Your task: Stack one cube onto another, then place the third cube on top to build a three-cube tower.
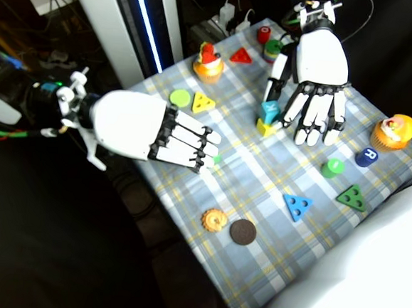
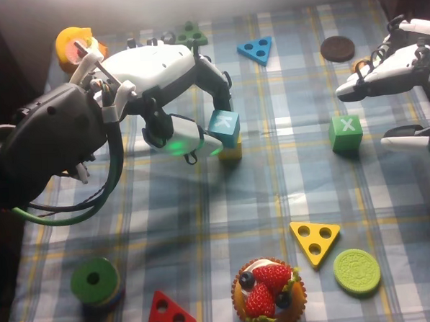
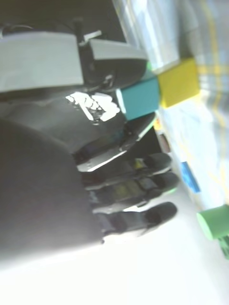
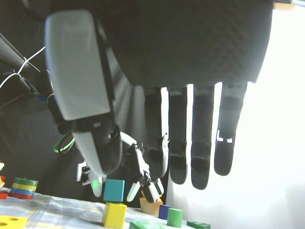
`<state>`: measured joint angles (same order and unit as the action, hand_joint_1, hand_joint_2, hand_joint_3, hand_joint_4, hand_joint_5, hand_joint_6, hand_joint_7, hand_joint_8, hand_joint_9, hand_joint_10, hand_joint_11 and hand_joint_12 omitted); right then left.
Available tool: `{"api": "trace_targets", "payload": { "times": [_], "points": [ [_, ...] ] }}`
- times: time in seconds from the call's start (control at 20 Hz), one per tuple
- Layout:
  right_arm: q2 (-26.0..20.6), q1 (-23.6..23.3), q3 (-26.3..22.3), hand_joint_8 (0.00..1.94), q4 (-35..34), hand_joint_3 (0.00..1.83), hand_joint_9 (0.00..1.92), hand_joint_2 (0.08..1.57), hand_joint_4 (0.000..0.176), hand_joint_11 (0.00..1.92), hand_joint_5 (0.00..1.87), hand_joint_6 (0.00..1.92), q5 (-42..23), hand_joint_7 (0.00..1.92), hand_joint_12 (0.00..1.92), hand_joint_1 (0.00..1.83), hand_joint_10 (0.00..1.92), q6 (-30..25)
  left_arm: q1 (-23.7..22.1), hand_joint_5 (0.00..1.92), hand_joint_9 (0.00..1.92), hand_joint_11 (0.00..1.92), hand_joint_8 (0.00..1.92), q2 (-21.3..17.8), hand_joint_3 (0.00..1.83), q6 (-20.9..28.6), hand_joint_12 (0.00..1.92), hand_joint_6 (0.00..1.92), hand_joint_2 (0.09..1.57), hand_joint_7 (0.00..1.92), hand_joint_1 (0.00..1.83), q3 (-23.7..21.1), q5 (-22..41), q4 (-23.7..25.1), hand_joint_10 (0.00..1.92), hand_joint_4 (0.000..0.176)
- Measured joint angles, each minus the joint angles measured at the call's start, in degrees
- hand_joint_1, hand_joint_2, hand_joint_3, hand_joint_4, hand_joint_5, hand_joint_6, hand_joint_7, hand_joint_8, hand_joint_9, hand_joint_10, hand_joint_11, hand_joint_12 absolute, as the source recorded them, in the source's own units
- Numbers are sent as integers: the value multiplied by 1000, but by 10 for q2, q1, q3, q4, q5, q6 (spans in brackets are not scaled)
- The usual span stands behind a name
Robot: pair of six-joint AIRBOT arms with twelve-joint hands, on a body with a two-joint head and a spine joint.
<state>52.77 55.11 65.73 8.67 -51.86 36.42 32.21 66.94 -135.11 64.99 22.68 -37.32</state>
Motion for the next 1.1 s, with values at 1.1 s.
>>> {"api": "trace_targets", "payload": {
  "times": [1.1],
  "points": [
    [2, 0, 0, 3, 2, 1, 618, 1254, 0, 98, 577, 2, 1, 639, 1175, 784, 9, 0, 1, 942, 483, 55, 0, 5, 0, 0, 528, 1028, 1122, 559, 1005, 7, 0, -4, 1, 176]
  ]
}}
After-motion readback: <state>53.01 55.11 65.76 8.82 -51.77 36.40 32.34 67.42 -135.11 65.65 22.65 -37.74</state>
